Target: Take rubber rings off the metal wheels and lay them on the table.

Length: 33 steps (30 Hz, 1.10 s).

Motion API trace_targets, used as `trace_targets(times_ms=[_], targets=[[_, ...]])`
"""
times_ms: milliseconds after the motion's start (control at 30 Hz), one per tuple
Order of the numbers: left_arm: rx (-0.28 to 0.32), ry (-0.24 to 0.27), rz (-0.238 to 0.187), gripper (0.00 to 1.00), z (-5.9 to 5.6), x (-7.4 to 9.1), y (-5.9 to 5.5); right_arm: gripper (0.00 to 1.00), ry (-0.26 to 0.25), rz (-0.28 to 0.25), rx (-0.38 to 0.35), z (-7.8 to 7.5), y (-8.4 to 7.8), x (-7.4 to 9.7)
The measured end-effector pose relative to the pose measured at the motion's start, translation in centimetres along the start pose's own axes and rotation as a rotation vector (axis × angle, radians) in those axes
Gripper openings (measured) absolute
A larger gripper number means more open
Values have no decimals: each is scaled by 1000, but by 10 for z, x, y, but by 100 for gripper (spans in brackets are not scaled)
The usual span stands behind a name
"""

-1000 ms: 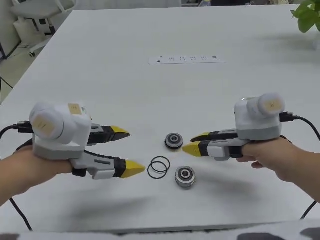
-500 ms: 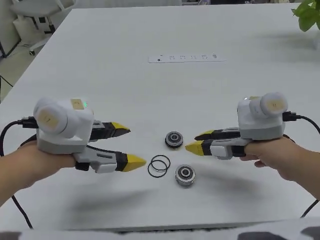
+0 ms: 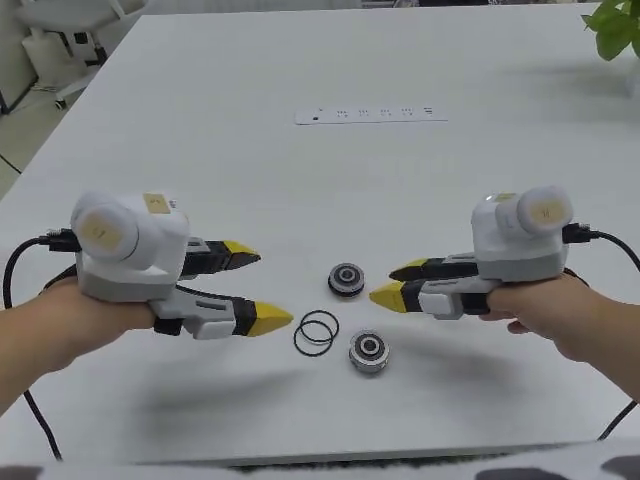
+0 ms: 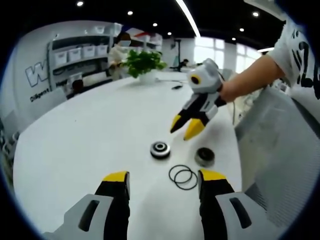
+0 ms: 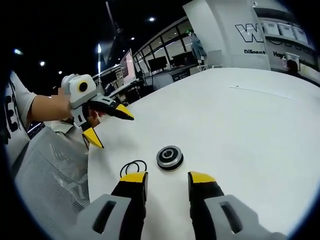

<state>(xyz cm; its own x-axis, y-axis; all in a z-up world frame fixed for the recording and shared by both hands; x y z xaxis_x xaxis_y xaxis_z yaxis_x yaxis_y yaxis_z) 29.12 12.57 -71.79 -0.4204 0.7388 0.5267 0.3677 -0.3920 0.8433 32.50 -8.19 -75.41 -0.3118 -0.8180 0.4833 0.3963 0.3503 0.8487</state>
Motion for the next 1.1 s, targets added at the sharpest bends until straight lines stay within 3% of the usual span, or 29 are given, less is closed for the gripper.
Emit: trace_targets(times_ms=[733, 1100], targets=[[6, 4, -11, 54, 13, -23, 12, 29, -30, -1, 62, -12, 0, -5], [1, -21, 6, 51, 10, -41, 13, 27, -18, 4, 91, -11, -1, -14]])
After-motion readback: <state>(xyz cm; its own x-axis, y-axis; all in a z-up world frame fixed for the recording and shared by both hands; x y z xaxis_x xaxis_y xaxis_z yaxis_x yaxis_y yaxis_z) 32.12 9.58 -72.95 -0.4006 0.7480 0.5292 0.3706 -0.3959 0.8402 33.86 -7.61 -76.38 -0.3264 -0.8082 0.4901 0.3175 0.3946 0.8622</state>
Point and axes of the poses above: the centre of the closed fingertips' face, and the gripper's own axes: x roughly backward along the fingers, z roughly to its left, y roughly out of its top, the point moved 7 cm from there along x, roughly backward along the fingers, and after that the axes turned 6 degrees about x, right-handed, at the moved point
